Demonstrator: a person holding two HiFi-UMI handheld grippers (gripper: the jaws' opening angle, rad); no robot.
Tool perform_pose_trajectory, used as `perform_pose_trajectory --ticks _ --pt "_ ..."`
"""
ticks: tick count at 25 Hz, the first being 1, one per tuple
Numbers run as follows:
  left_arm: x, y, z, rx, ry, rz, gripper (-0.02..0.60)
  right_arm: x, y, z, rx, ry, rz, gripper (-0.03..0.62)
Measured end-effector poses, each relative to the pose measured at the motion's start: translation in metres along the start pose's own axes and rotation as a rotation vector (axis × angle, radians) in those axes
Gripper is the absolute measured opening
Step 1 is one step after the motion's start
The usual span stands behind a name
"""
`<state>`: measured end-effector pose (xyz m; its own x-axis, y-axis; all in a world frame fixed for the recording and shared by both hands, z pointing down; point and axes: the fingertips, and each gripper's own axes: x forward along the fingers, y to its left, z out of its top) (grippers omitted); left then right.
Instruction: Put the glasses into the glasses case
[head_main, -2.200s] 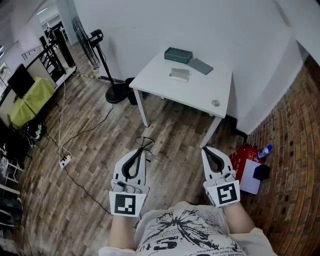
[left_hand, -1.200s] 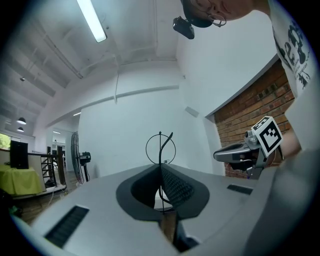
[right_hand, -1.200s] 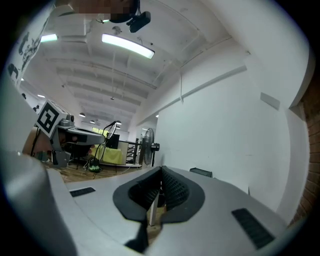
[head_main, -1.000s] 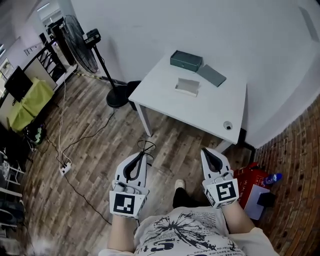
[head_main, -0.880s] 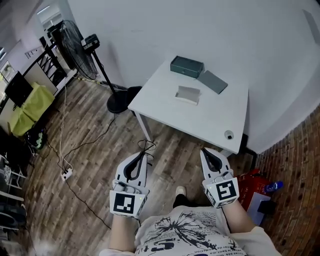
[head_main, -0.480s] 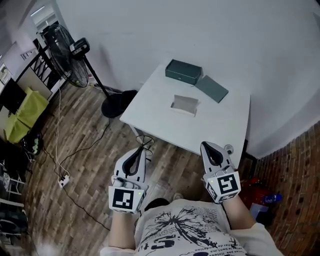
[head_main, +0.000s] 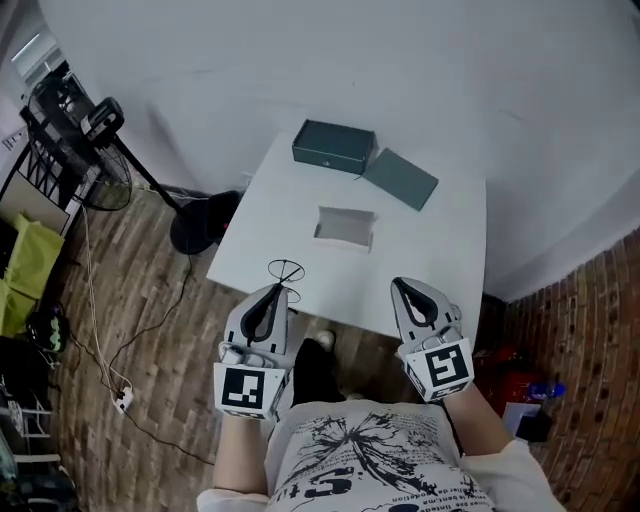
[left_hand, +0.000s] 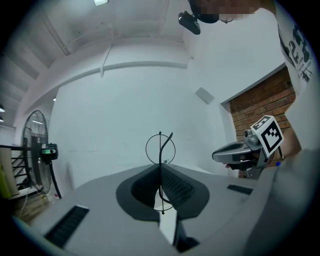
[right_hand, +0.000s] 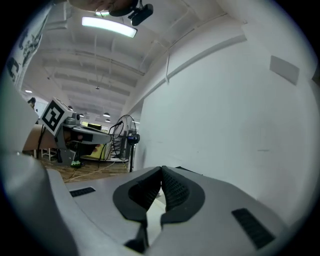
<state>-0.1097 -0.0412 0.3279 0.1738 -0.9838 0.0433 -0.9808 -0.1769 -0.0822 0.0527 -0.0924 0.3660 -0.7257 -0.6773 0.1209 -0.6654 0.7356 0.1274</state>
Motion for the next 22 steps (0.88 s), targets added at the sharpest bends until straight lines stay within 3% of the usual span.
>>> perform_pose_trajectory --ticks 6,11,22 --pt "0.096 0.031 -0.022 0.102 0.107 -0.164 0.017 0.063 -0.04 -0.005 0.027 0.047 -0.104 0.015" --pt "0.17 0.045 -0.056 0.13 0.202 -0.328 0.017 0.111 -0.074 -0.021 0.071 0.09 -0.226 0.015" --pt "0.255 0.019 -0.167 0.253 0.458 -0.75 0.017 0.148 -0.115 -0.081 0.194 0.205 -0.436 0.015"
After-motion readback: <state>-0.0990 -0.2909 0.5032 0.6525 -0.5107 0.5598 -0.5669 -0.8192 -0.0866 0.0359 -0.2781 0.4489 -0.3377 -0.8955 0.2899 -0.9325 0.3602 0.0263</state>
